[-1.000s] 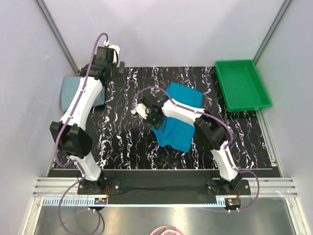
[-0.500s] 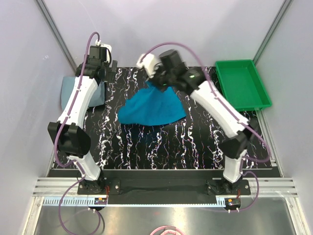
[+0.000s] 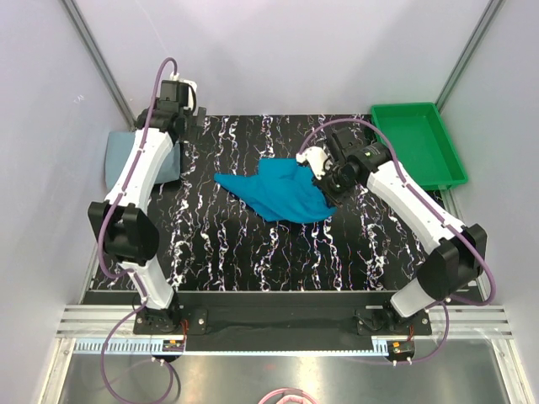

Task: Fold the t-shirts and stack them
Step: Flatten the tshirt out

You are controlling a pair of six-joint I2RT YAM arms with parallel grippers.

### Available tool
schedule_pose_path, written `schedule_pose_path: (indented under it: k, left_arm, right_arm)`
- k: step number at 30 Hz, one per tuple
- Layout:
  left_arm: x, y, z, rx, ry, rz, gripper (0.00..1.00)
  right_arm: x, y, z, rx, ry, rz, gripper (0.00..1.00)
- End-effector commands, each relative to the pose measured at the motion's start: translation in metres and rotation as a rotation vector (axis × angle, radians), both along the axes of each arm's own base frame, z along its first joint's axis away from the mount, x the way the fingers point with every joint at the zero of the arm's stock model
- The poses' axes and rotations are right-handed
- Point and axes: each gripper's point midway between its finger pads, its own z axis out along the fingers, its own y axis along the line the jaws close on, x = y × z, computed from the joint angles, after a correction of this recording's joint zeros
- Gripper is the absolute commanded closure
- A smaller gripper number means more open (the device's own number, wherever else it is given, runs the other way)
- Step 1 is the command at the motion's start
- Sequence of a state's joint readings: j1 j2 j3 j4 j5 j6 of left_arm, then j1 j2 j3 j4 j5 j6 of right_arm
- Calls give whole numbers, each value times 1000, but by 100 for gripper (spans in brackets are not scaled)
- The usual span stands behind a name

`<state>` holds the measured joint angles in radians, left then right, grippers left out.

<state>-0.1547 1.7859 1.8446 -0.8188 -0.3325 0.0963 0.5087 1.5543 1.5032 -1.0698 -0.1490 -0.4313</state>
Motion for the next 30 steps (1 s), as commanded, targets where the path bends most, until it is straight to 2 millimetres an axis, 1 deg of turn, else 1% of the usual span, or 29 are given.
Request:
schedule_pose_path:
  k: [1,2,3,4,5,6,7,8,9,10,11,12,13,15,16,18,19,20,21,22,23,24,25,26,27,28,29,30]
  left_arm:
    - [10,-11,24,-32,-77,-17,1]
    - [10,-12,24,-32,-77,-20,1]
    - [10,-14,24,-33,-78,-25,1]
    - [9,-16,25,-29,-80,-29,1]
    - [9,-16,26,-28,-81,-30,1]
    - [9,-17,28,-27,-87,-31,1]
    - [8,-17,31,-24,-91,-32,1]
    - [7,-15,31,-17,-94,-26,1]
    - [6,-14,30,-14,-90,-24,1]
    - [4,-13,33,-7,-96,-25,1]
    - [2,-12,32,-2,-94,-25,1]
    - [-1,-10,27,5,-81,-21,1]
    - [-5,-9,23,6,-70,-21,1]
    - [-9,-10,18,2,-58,-26,1]
    - [-12,-10,17,-3,-55,-28,1]
    - [-13,-10,17,-6,-53,-30,1]
    - [-14,-10,18,-6,-56,-31,1]
    - [-15,-10,19,-6,-56,-31,1]
    - [-15,-10,21,-4,-60,-30,1]
    - [-17,-9,23,0,-62,-32,1]
    - [-18,-8,24,2,-64,-32,1]
    - [-20,-7,24,5,-61,-31,1]
    - [-23,-6,28,8,-67,-32,1]
    - [-26,-6,24,13,-57,-33,1]
    - [-29,-5,26,15,-61,-33,1]
    - [-31,-4,25,18,-60,-36,1]
    - [-33,-3,21,27,-48,-33,1]
    - [-35,-1,20,31,-46,-31,1]
  right_arm:
    - [-22,9,8,59,59,98,100]
    - [-33,9,9,51,123,122,100]
    - [-38,14,8,70,175,147,100]
    - [-39,18,-1,64,239,151,94]
    - [-42,22,4,81,260,163,83]
    - [-41,29,7,119,265,169,69]
    - [-36,33,13,142,235,168,67]
    - [-24,40,19,169,179,174,67]
    - [-18,44,22,179,148,179,66]
    - [-11,45,23,182,121,174,64]
    - [1,51,28,197,67,174,63]
    - [9,51,29,203,40,160,62]
    - [23,55,29,212,-7,136,62]
    - [35,60,25,221,-27,128,62]
    - [44,66,16,229,-22,114,62]
    - [56,74,3,240,-11,98,62]
    - [62,78,-18,230,31,91,62]
    - [72,85,-21,242,24,90,62]
    - [77,89,-28,249,42,84,62]
    - [83,92,-48,241,88,74,62]
    - [93,98,-45,260,76,73,62]
    - [99,102,-47,271,86,66,62]
    - [105,105,-62,262,109,59,62]
    - [115,109,-57,272,82,58,61]
    - [121,108,-61,266,77,53,60]
    - [127,109,-70,257,83,47,60]
    - [135,108,-66,260,63,40,59]
    - [140,107,-68,258,58,38,59]
